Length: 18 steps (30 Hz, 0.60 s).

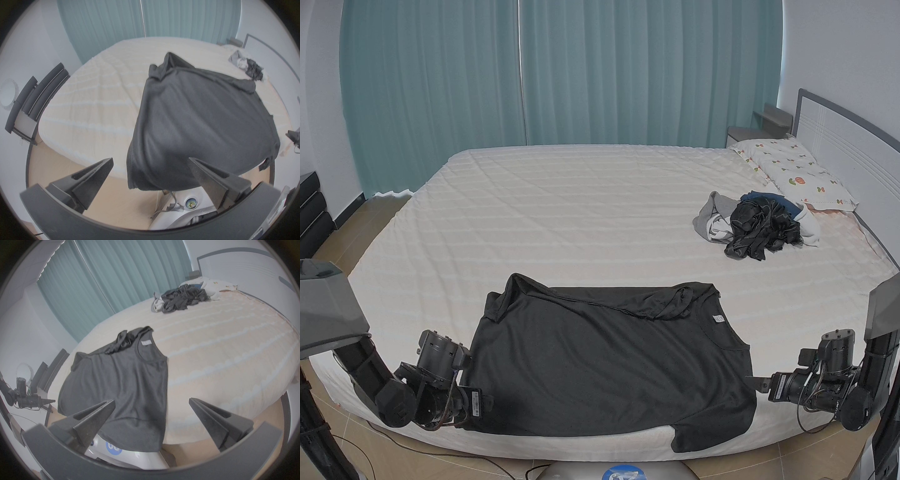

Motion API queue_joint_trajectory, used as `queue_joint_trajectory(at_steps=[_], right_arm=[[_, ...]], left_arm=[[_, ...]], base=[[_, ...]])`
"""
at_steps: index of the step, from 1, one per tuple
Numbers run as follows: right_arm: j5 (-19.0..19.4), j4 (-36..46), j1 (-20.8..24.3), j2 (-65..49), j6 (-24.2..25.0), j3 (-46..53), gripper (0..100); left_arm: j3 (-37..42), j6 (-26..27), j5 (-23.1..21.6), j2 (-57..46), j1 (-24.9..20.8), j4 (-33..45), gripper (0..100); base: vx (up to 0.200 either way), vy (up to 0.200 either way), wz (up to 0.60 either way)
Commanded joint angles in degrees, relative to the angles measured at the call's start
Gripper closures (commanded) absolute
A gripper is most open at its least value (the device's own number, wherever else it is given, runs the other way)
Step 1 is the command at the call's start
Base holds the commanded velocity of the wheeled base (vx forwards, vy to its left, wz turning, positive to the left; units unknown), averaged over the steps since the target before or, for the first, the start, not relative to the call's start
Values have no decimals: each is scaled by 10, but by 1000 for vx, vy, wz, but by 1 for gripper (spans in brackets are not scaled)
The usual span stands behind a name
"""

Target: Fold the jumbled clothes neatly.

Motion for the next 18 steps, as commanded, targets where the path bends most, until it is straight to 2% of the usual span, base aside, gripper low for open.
queue_joint_trajectory(at_steps=[1,7,18], right_arm=[[1,-1,-1,-50,15,-5,0],[2,-2,6,-36,32,-12,0],[3,-2,22,-26,40,-10,0]], left_arm=[[-21,-4,-5,-64,2,0,0],[-58,-70,-4,-59,2,4,0],[-89,-108,-26,-12,6,0,0]], base=[[0,0,0],[0,0,0],[200,0,0]])
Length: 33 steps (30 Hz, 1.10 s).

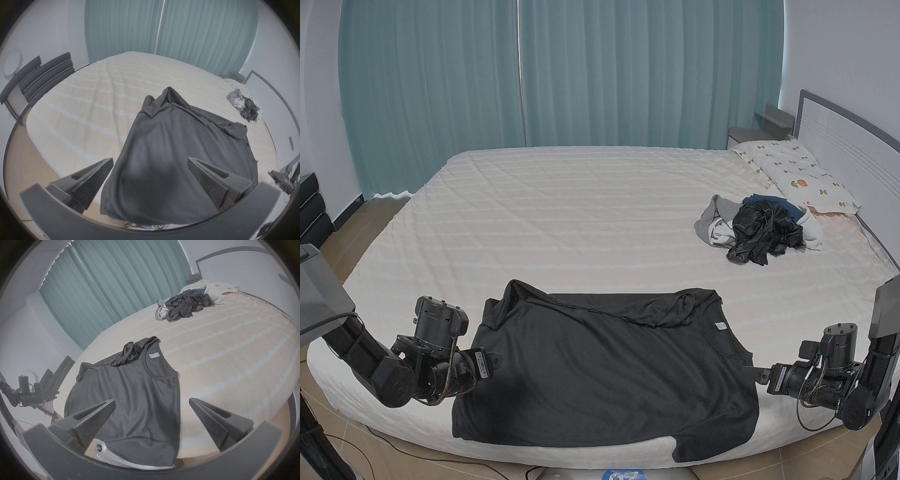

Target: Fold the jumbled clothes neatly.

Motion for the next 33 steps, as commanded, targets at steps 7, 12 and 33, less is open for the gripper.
queue_joint_trajectory(at_steps=[7,12,33], right_arm=[[-1,-3,20,29,15,-2,0],[-2,-10,29,40,31,-9,0],[-2,-17,48,53,82,-16,0]], left_arm=[[-25,-41,-11,37,1,-2,0],[-39,-48,-27,48,3,-2,0],[-375,-106,-20,223,33,112,0]], base=[[29,0,0],[0,0,0],[0,0,0]])
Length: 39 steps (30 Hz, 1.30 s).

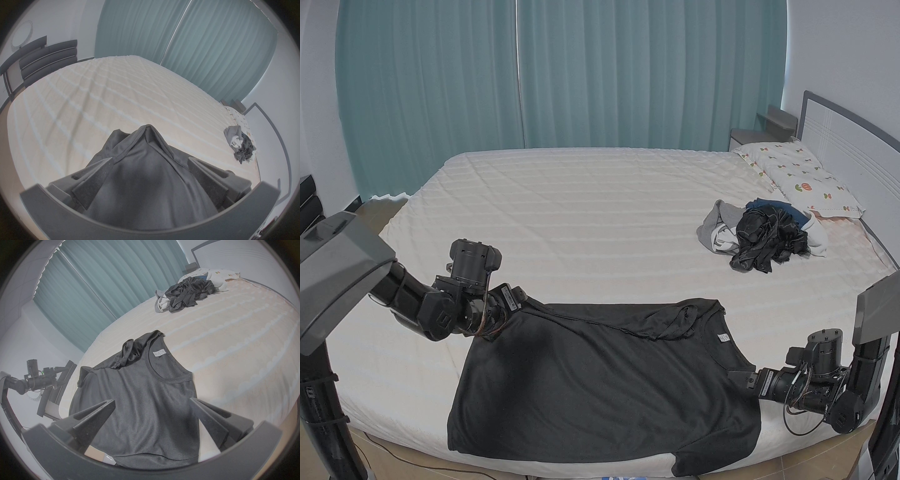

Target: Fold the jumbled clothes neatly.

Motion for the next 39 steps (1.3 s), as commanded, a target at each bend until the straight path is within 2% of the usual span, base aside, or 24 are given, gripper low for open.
queue_joint_trajectory(at_steps=[1,4,10,25,26,33,39], right_arm=[[-1,-1,7,7,11,0,0],[-1,-1,7,7,11,0,0],[0,-1,7,9,12,0,0],[1,-4,8,18,12,0,0],[1,-4,8,17,12,0,0],[1,-5,8,17,12,0,0],[2,-4,14,17,12,3,0]], left_arm=[[-91,3,2,120,25,1,0],[-97,0,1,143,39,-18,0],[-102,2,1,179,66,-116,0],[-99,2,-3,180,61,-123,0],[-99,3,-4,181,61,-124,100],[-106,37,0,198,65,-125,100],[-107,45,16,211,78,-199,100]], base=[[0,0,0],[0,0,0],[0,0,0],[0,0,0],[0,0,0],[0,0,0],[0,0,0]])
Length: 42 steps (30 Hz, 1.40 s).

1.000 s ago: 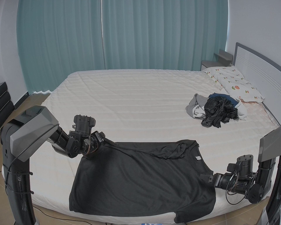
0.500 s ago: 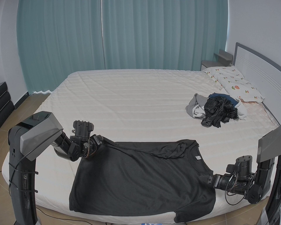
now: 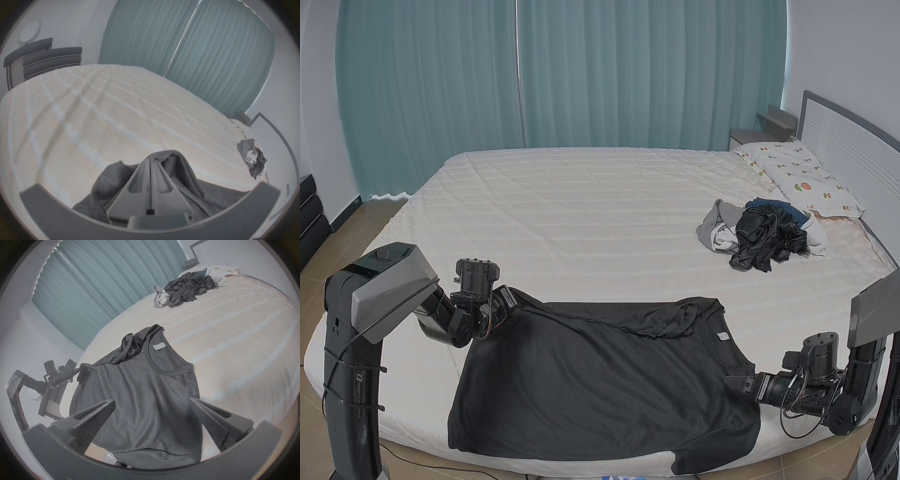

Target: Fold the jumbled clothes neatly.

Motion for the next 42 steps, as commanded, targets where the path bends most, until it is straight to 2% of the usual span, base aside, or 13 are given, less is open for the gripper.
queue_joint_trajectory(at_steps=[1,10,19,20,24,28,30,37,42], right_arm=[[0,0,5,2,0,1,0],[0,-1,6,6,1,0,0],[0,-2,8,17,1,-1,0],[0,-2,8,17,1,-1,0],[0,-2,13,18,2,0,0],[0,-2,15,17,2,0,0],[0,-2,15,17,2,1,0],[0,-2,19,17,2,1,0],[0,-2,19,17,2,1,0]], left_arm=[[-2,0,14,12,12,-24,100],[-16,27,18,33,39,-44,100],[-39,26,29,59,53,-76,100],[-39,26,29,59,53,-80,0],[-40,25,29,58,54,-105,0],[-39,26,33,55,54,-192,0],[-38,26,38,55,54,-205,0],[-38,41,34,66,56,-205,0],[-40,75,38,86,60,-214,0]], base=[[0,0,0],[0,0,0],[0,0,0],[0,0,0],[0,0,0],[0,0,0],[0,0,0],[0,0,0],[0,0,0]])
